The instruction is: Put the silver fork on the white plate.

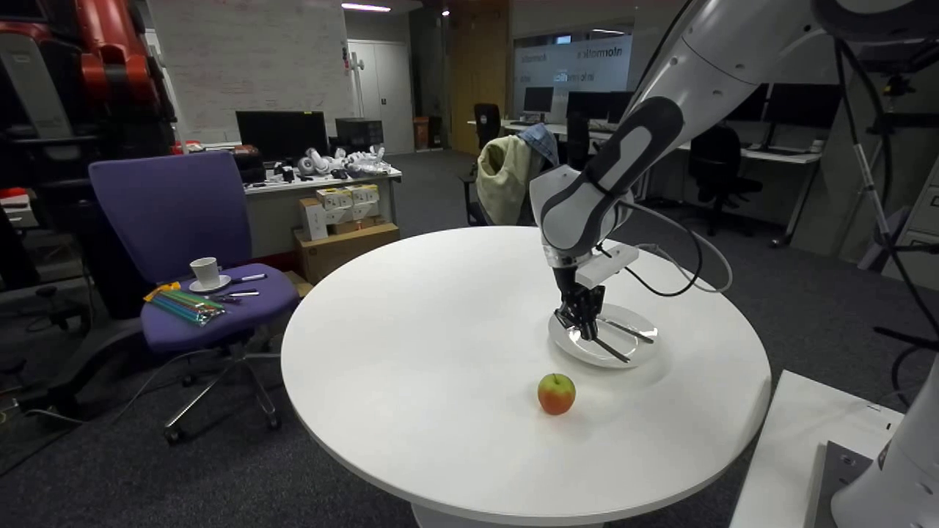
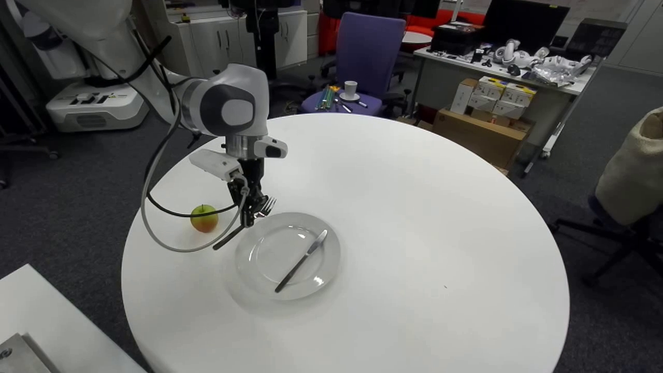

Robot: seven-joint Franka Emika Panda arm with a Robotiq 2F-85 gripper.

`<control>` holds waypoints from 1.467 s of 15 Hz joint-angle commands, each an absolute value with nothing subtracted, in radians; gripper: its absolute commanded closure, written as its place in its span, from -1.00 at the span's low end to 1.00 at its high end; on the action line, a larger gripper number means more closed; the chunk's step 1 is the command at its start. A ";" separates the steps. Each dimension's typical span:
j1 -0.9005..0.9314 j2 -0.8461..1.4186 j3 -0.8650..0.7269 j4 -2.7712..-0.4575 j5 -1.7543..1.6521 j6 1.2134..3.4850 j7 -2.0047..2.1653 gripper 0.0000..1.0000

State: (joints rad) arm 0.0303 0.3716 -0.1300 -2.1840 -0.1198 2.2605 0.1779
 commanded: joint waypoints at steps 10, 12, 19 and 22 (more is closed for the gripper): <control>-0.028 0.331 -0.167 -2.216 -0.171 2.257 0.176 0.94; -0.032 0.333 -0.168 -2.217 -0.190 2.265 0.165 0.94; -0.041 0.371 -0.156 -2.187 -0.187 2.258 0.153 0.74; -0.042 0.371 -0.156 -2.187 -0.187 2.258 0.151 0.74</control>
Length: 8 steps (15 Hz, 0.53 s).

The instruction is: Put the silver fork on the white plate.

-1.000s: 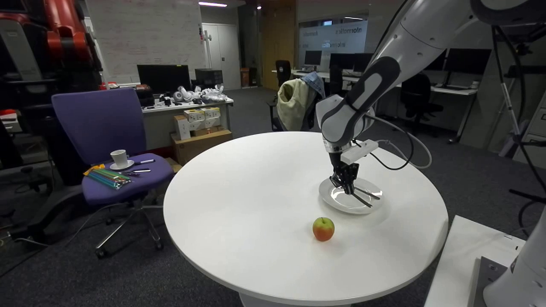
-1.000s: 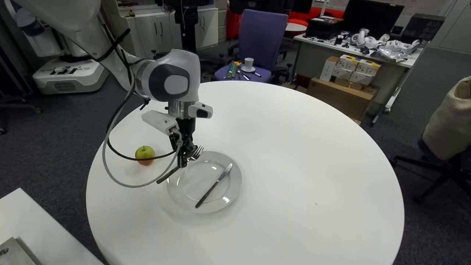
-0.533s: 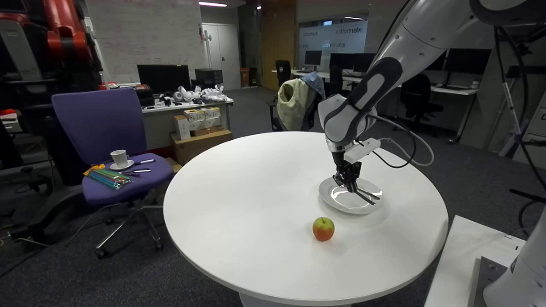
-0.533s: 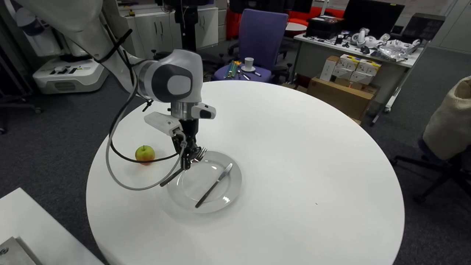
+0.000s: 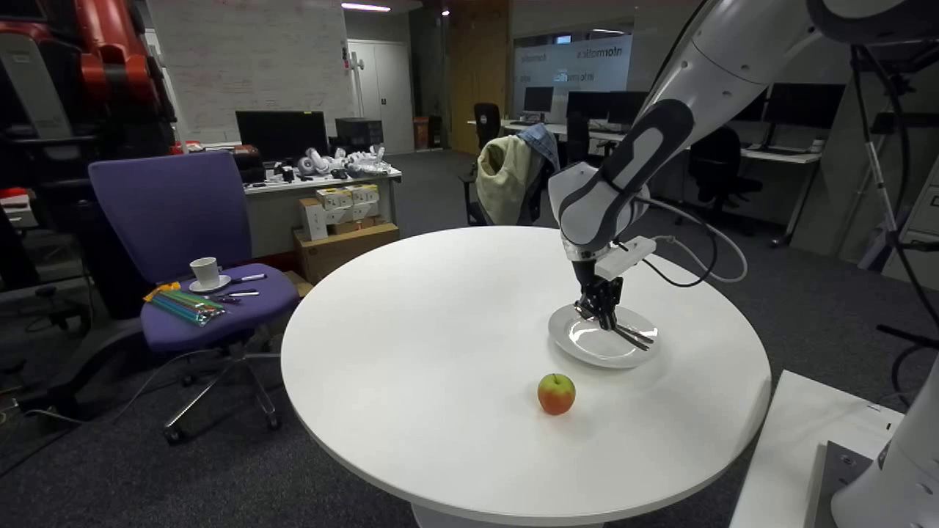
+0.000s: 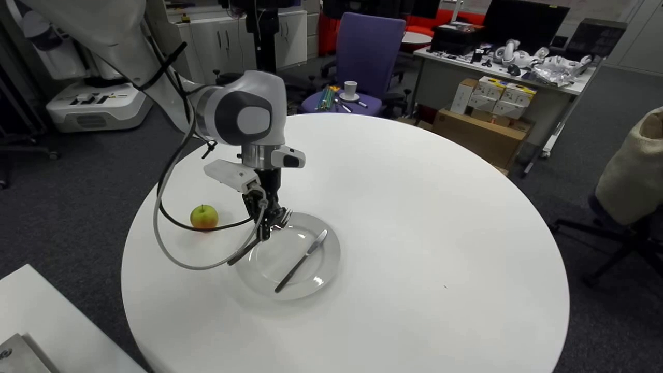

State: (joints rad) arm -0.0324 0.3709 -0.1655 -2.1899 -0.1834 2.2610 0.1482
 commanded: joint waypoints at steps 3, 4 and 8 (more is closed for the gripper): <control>-0.042 0.371 -0.156 -2.187 -0.187 2.258 0.151 0.74; -0.042 0.371 -0.156 -2.187 -0.187 2.258 0.151 0.74; -0.045 0.384 -0.156 -2.171 -0.183 2.255 0.149 0.94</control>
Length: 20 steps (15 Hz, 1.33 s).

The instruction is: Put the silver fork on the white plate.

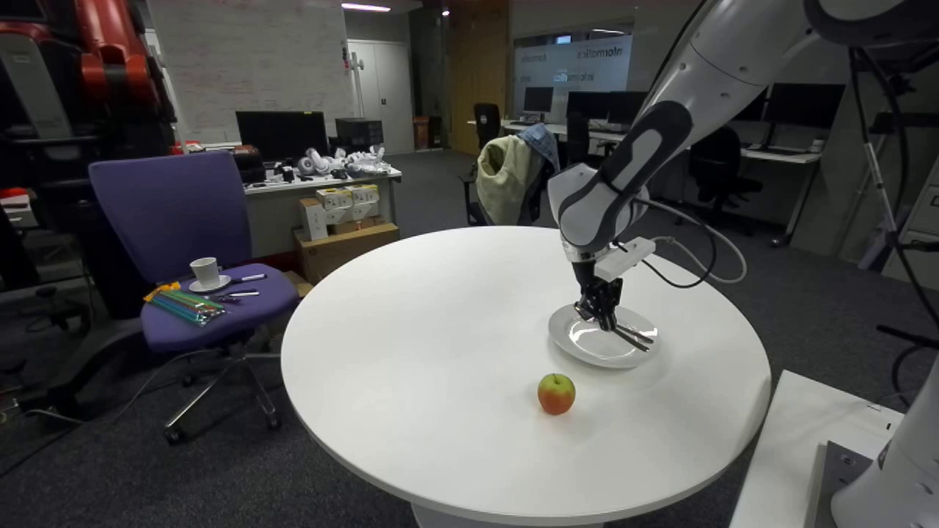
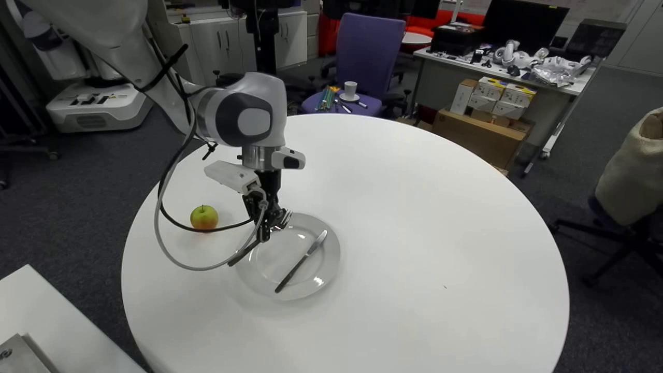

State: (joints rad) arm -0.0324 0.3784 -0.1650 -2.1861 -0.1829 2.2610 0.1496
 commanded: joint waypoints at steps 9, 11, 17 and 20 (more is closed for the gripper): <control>-0.068 0.455 -0.165 -2.099 -0.171 2.257 0.148 0.94; -0.078 0.465 -0.162 -2.084 -0.161 2.256 0.141 0.94; -0.095 0.494 -0.161 -2.055 -0.154 2.264 0.135 0.94; -0.099 0.505 -0.160 -2.045 -0.155 2.272 0.130 0.94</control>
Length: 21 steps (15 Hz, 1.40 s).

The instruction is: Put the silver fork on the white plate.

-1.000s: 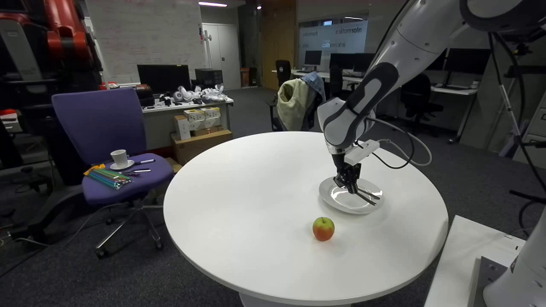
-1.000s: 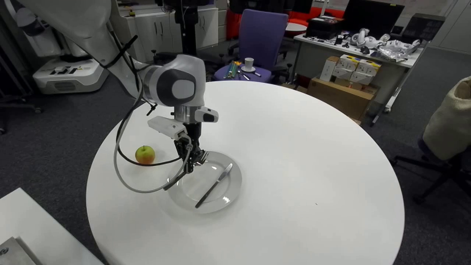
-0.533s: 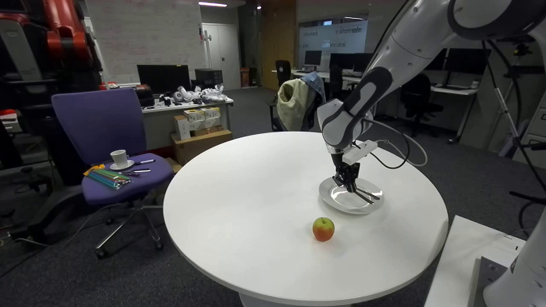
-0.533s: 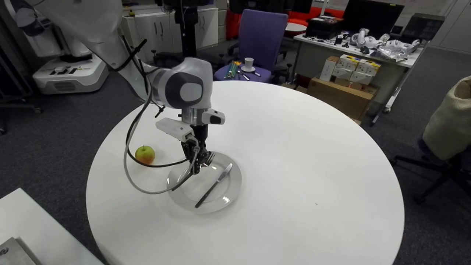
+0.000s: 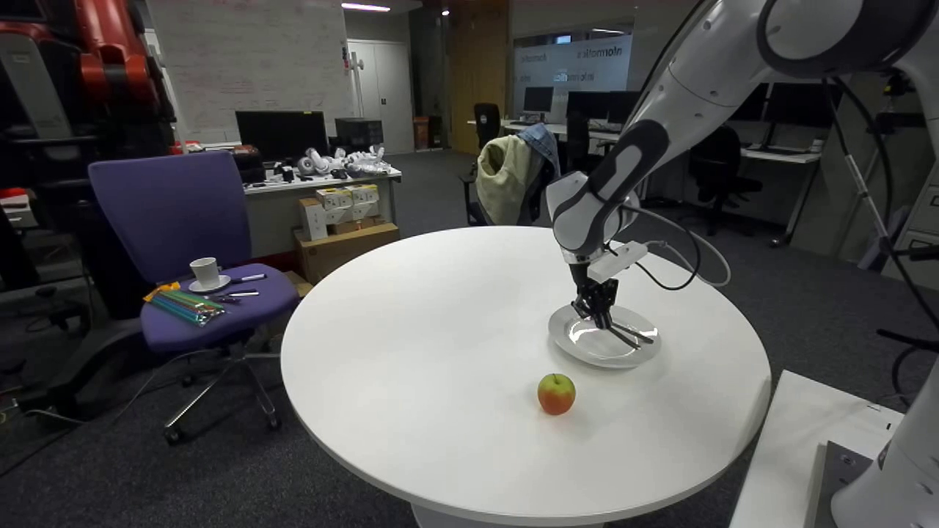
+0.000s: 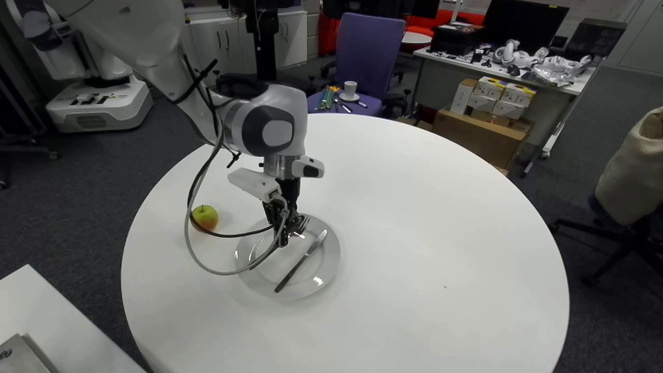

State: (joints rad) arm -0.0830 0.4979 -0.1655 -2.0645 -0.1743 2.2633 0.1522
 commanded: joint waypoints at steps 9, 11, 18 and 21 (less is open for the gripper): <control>-0.101 0.518 -0.159 -2.040 -0.161 2.302 0.109 0.94; -0.102 0.517 -0.159 -2.043 -0.165 2.312 0.101 0.94; -0.106 0.527 -0.155 -2.042 -0.163 2.347 0.062 0.94; -0.107 0.537 -0.153 -2.042 -0.158 2.355 0.056 0.94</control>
State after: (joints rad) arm -0.0861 0.5342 -0.1655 -2.0488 -0.1744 2.3409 0.0943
